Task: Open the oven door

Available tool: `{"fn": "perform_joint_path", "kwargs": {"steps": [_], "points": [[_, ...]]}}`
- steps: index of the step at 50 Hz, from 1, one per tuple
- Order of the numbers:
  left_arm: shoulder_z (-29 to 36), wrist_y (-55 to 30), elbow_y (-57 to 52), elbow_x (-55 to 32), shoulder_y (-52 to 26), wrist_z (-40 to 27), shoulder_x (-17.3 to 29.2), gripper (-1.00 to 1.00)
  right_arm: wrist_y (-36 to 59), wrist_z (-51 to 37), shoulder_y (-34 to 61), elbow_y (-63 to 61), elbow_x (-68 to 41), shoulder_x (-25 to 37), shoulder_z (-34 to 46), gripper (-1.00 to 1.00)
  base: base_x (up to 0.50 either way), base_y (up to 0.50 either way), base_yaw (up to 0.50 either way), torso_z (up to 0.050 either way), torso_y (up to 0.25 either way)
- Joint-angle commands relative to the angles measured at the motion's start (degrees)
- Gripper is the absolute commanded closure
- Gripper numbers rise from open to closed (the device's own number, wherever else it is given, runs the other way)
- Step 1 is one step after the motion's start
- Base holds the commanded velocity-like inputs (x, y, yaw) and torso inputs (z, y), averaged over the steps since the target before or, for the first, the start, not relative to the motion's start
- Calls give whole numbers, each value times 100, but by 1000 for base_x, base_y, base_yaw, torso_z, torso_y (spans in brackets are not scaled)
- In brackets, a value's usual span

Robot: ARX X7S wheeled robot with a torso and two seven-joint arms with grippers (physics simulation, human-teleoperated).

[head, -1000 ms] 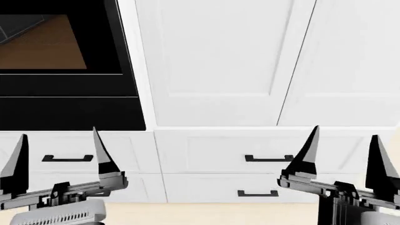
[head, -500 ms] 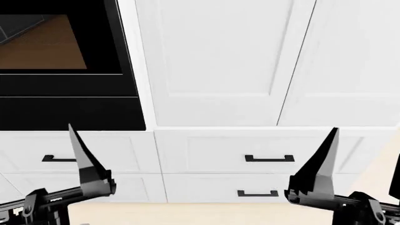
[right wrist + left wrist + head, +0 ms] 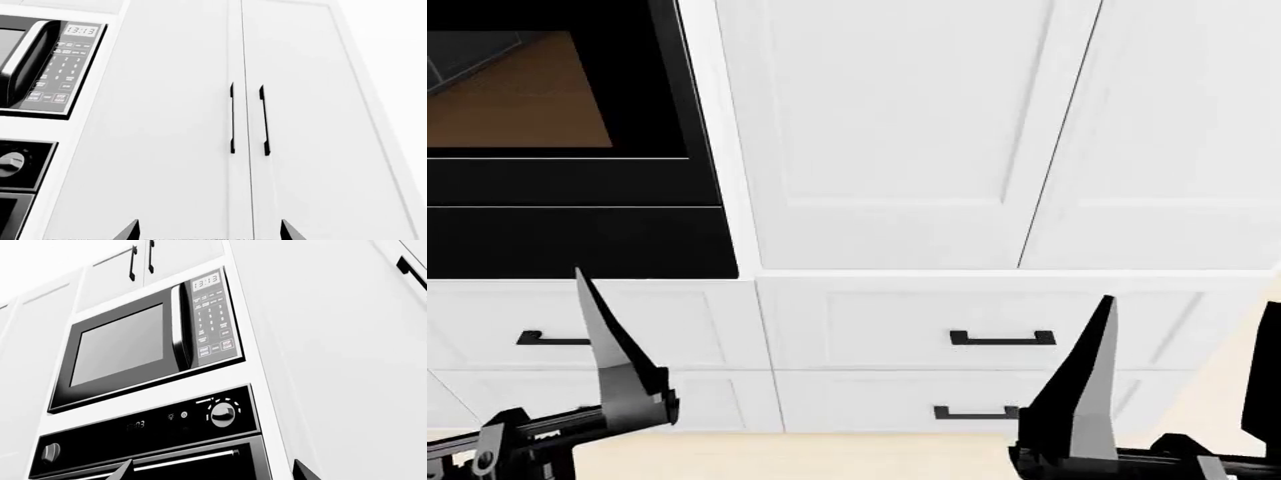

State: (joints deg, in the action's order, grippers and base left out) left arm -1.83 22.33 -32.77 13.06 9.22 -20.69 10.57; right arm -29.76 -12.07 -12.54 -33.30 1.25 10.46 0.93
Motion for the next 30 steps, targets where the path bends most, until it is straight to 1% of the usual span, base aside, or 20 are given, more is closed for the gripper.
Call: {"fn": "perform_joint_path", "kwargs": {"steps": [1,18,30], "points": [[40,11,4,7,9,-54,50,-100,42,-33,-33,-40,18,59,53,-100,0,0,0,0,0],[60,95,13,32,20,-187,97,-100,25,-53,-37,-60,-25,173,125,-100,0,0,6,0,0],[73,101,18,84,18,-253,138,-100,-72,-80,-69,-53,-16,227,178,-100,0,0,500,0,0]]}}
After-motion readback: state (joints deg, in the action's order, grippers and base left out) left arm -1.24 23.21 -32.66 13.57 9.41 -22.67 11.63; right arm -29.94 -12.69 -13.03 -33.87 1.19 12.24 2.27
